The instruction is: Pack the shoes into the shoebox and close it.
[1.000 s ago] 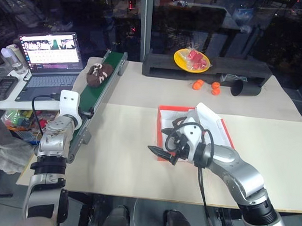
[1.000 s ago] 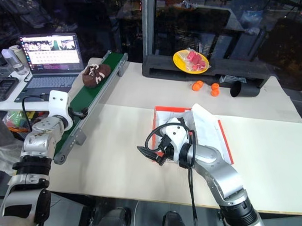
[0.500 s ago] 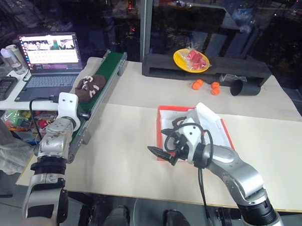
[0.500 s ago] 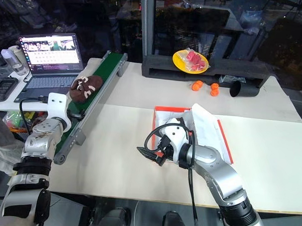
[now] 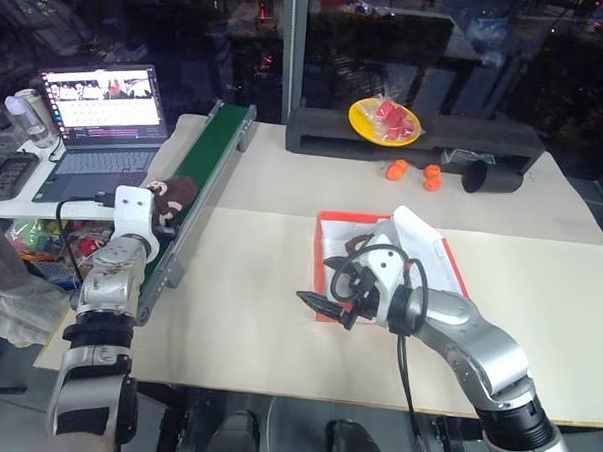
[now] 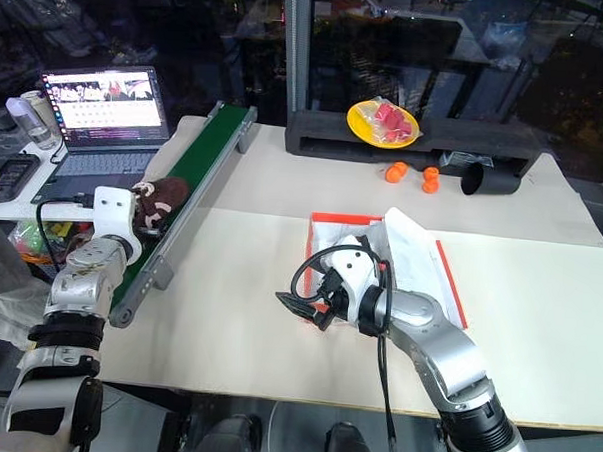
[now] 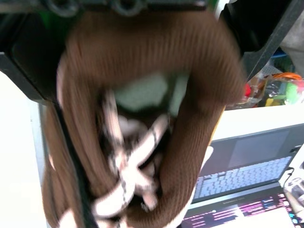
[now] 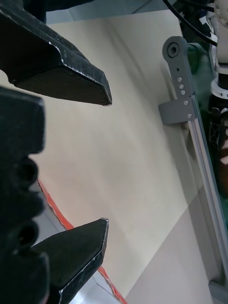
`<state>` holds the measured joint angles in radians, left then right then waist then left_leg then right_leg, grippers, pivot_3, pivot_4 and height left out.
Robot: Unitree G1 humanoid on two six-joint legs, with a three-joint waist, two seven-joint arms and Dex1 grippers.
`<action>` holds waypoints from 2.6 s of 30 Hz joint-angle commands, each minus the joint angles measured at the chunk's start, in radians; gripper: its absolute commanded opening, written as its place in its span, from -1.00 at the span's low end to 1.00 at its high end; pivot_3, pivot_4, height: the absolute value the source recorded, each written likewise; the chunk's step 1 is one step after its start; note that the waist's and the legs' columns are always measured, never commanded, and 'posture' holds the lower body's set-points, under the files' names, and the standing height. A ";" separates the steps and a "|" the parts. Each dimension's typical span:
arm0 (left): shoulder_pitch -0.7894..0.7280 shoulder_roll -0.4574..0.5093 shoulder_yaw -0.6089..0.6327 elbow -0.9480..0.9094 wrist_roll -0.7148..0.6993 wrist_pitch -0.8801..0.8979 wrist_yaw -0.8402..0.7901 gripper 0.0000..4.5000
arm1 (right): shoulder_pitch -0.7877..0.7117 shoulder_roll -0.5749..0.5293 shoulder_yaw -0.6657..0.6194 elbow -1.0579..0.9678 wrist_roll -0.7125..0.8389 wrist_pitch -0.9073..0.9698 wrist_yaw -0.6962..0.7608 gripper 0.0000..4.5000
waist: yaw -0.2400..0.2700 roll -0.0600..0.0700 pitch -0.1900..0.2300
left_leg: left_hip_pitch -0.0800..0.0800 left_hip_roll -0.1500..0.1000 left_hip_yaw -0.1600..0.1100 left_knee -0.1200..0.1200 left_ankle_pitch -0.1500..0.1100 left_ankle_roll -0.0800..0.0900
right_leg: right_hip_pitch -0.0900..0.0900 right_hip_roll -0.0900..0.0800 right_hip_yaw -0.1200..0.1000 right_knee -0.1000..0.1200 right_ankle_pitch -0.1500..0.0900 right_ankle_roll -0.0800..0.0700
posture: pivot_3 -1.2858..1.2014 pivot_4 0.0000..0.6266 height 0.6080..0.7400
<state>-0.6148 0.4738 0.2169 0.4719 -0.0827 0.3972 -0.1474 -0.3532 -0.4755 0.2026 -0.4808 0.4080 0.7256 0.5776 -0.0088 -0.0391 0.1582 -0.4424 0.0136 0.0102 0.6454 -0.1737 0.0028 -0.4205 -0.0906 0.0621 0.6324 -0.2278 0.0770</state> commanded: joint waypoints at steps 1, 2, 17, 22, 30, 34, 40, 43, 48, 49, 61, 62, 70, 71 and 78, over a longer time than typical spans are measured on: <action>-0.030 -0.007 0.005 -0.017 -0.012 -0.019 -0.010 0.29 | -0.047 0.016 -0.057 -0.024 0.024 0.008 -0.014 1.00 | 0.000 0.000 0.000 | 0.000 0.000 0.000 0.000 0.000 0.000 | 0.000 0.000 0.000 0.000 0.000 0.000 | 0.03 -0.52 0.91; -0.035 -0.014 0.015 -0.021 -0.025 -0.026 -0.013 0.29 | -0.055 0.021 -0.065 -0.022 0.027 0.012 -0.019 1.00 | 0.000 0.000 0.000 | 0.000 0.000 0.000 0.000 0.000 -0.001 | 0.000 0.000 0.000 0.000 0.000 0.000 | 0.03 -0.52 0.91; 0.006 -0.280 -0.026 -0.461 -0.368 0.067 -0.178 0.29 | -0.397 0.539 -0.696 0.325 0.454 0.491 -0.630 1.00 | -0.004 -0.001 0.000 | -0.001 0.000 -0.001 -0.002 0.001 -0.002 | -0.002 -0.001 0.000 0.008 0.002 -0.002 | 0.03 -0.52 0.91; 0.052 -0.336 -0.088 -0.611 -0.524 0.255 -0.227 0.29 | -0.444 0.564 -0.698 0.328 0.509 0.529 -0.707 1.00 | -0.017 -0.001 0.000 | -0.002 0.000 -0.001 -0.001 0.001 -0.002 | -0.003 0.000 0.000 0.008 0.002 -0.002 | 0.03 -0.52 0.91; 0.057 -0.336 -0.134 -0.652 -0.541 0.302 -0.247 0.29 | -0.472 0.546 -0.690 0.321 0.540 0.504 -0.784 1.00 | -0.037 0.000 -0.001 | 0.001 0.001 0.000 -0.001 0.002 -0.001 | -0.002 0.001 0.000 0.006 0.001 -0.003 | 0.03 -0.52 0.91; 0.057 -0.330 -0.167 -0.651 -0.520 0.292 -0.270 0.29 | -0.480 0.551 -0.694 0.316 0.566 0.491 -0.813 1.00 | -0.036 0.000 -0.001 | 0.001 0.001 0.000 -0.001 0.003 -0.001 | -0.002 0.001 0.000 0.006 0.001 -0.003 | 0.03 -0.52 0.91; 0.064 -0.326 -0.180 -0.634 -0.514 0.290 -0.279 0.29 | -0.501 0.556 -0.703 0.318 0.625 0.469 -0.850 1.00 | -0.036 0.000 0.000 | 0.001 0.001 0.000 -0.001 0.003 -0.001 | -0.002 0.001 0.000 0.005 0.001 -0.003 | 0.03 -0.52 0.91; 0.063 -0.325 -0.181 -0.632 -0.516 0.290 -0.282 0.29 | -0.507 0.555 -0.707 0.325 0.650 0.459 -0.867 1.00 | -0.036 0.000 0.000 | 0.001 0.001 0.000 -0.001 0.003 -0.001 | -0.002 0.001 0.000 0.005 0.001 -0.003 | 0.03 -0.52 0.91; 0.052 -0.324 -0.174 -0.622 -0.515 0.286 -0.280 0.29 | -0.502 0.553 -0.706 0.337 0.671 0.448 -0.880 1.00 | -0.036 0.000 0.000 | 0.001 0.001 0.000 -0.001 0.003 -0.001 | -0.002 0.001 0.000 0.003 0.001 -0.003 | 0.03 -0.52 0.91; 0.050 -0.323 -0.173 -0.619 -0.516 0.286 -0.281 0.29 | -0.503 0.555 -0.707 0.340 0.679 0.444 -0.883 1.00 | -0.036 0.000 0.000 | 0.001 0.001 0.000 -0.001 0.003 -0.001 | -0.002 0.001 0.000 0.003 0.001 -0.003 | 0.03 -0.52 0.91; 0.041 -0.319 -0.183 -0.607 -0.507 0.281 -0.281 0.29 | -0.500 0.537 -0.706 0.358 0.803 0.420 -0.924 1.00 | -0.036 0.000 0.000 | 0.000 0.001 0.000 -0.002 0.002 -0.001 | -0.001 0.001 0.000 0.000 0.001 -0.003 | 0.03 -0.52 0.91; 0.040 -0.320 -0.184 -0.604 -0.508 0.284 -0.282 0.29 | -0.502 0.538 -0.707 0.358 0.813 0.415 -0.927 1.00 | -0.036 0.000 0.000 | -0.001 0.001 0.000 -0.002 0.002 -0.001 | -0.001 0.001 0.000 0.000 0.001 -0.003 | 0.03 -0.52 0.91; 0.021 -0.326 -0.123 -0.529 -0.496 0.263 -0.232 0.29 | -0.496 0.512 -0.692 0.357 0.860 0.394 -0.946 1.00 | -0.035 0.000 0.000 | -0.001 0.001 0.000 -0.002 0.002 -0.001 | -0.001 0.001 0.000 -0.001 0.001 -0.002 | 0.03 -0.52 0.91; 0.012 -0.332 -0.099 -0.515 -0.504 0.262 -0.211 0.29 | -0.490 0.506 -0.686 0.355 0.865 0.391 -0.949 1.00 | -0.035 0.000 0.000 | -0.001 0.001 -0.001 -0.002 0.002 -0.001 | -0.001 0.001 0.000 -0.001 0.001 -0.002 | 0.03 -0.52 0.91; -0.011 -0.327 -0.089 -0.510 -0.496 0.250 -0.201 0.29 | -0.460 0.481 -0.660 0.357 0.891 0.363 -0.969 1.00 | -0.036 0.001 0.000 | -0.002 0.001 -0.001 -0.002 0.002 0.000 | -0.002 0.001 0.000 -0.001 0.001 -0.002 | 0.03 -0.52 0.91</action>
<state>-0.5920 0.1507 0.1288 -0.0081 -0.5765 0.6759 -0.3435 -0.8093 0.0173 -0.4762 -0.0892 1.2657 1.1153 -0.3902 -0.0444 -0.0384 0.1583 -0.4446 0.0147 0.0094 0.6432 -0.1713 0.0024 -0.4224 -0.0894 0.0617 0.6310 -0.2263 0.0745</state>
